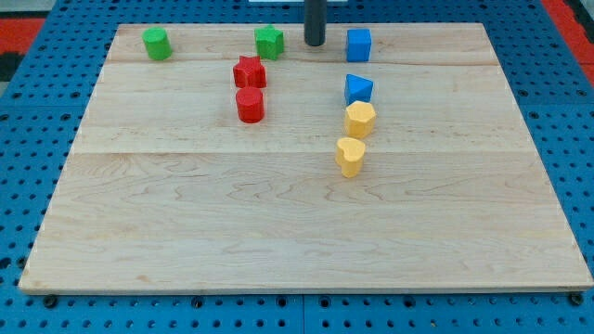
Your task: Slide blue cube along with blue triangle and red circle towards the left
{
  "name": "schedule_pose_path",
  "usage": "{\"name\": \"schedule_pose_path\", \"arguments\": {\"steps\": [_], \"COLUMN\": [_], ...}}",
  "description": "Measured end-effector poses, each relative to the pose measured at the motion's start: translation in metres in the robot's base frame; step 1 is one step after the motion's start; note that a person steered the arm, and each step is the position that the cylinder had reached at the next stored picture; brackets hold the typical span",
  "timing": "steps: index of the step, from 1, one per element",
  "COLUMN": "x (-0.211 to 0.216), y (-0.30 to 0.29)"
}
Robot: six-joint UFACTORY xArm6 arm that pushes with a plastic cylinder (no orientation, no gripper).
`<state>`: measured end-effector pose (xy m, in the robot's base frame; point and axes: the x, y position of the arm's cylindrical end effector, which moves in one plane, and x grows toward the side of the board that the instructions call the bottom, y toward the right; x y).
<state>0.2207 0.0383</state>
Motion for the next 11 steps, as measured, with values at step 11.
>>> {"name": "schedule_pose_path", "arguments": {"steps": [11], "x": [0.153], "y": [-0.028]}}
